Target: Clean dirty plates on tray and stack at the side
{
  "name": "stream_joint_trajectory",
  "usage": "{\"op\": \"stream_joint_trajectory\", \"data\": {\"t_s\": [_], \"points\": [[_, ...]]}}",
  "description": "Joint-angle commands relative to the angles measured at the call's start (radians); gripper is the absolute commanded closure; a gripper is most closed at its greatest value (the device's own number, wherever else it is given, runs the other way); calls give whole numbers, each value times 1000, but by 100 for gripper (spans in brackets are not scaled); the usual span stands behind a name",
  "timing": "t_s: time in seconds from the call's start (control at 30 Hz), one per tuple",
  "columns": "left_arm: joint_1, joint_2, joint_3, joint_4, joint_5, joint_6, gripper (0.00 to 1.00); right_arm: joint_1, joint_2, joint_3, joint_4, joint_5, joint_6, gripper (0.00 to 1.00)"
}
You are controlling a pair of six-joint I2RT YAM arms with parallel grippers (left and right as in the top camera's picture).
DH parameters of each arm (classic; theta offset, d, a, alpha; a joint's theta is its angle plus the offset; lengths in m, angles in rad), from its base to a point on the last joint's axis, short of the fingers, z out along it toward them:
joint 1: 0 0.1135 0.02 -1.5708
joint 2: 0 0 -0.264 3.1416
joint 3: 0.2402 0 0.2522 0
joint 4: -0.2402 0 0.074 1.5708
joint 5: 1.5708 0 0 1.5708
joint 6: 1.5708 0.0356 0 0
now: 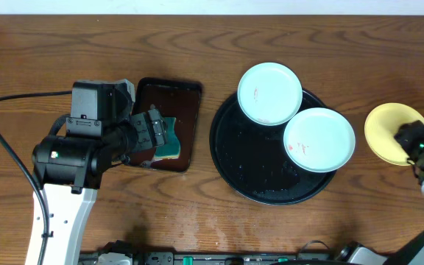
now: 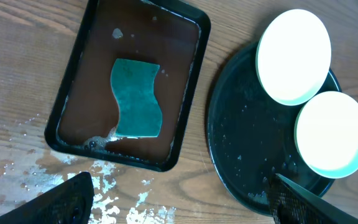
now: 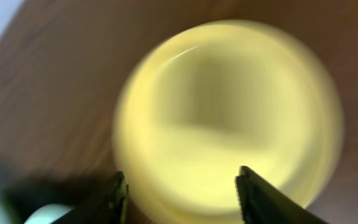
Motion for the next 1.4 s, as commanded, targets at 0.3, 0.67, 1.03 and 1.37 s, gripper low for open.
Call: {"op": "stream_joint_trajectory", "data": {"t_s": [0.3,0.67,1.03,1.37], "points": [[4,2,15,-3,9,6,11,380,50,3,-129,367,-121,48],[4,2,15,-3,9,6,11,397,160,3,-158,277,-174,98],[4,2,15,-3,9,6,11,417,-75,3,-357,125,-176,99],[4,2,15,-3,9,6,11,619,-114,-16,-492,105,-28,99]]}}
